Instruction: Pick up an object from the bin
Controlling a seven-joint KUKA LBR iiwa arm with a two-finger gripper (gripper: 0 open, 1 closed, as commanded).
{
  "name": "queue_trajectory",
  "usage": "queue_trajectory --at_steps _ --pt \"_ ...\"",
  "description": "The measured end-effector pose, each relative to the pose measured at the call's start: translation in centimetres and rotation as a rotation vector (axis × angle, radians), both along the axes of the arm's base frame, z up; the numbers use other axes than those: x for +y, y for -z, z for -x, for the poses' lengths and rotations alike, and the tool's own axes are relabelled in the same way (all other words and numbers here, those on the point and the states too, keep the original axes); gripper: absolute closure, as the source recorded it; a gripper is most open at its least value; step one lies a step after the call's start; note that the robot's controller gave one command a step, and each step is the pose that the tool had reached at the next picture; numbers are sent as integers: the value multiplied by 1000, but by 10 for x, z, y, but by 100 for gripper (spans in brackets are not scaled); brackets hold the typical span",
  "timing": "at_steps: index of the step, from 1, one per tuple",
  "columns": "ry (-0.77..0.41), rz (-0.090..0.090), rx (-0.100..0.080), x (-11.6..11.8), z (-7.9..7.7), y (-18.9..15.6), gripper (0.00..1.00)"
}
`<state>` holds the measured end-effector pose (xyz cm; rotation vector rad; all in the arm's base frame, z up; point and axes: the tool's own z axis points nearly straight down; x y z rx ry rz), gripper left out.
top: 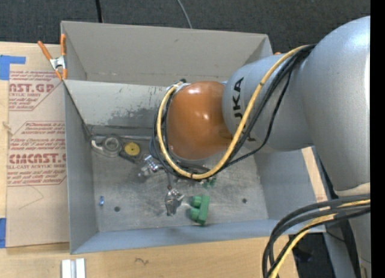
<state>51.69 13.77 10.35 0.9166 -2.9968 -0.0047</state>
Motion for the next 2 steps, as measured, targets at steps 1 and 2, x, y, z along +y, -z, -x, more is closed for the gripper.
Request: queue_trajectory --at_steps 1,2 --pt "-141 0 -9 -84 16 -1 0" --pt "-240 -6 -34 -150 32 30 0"
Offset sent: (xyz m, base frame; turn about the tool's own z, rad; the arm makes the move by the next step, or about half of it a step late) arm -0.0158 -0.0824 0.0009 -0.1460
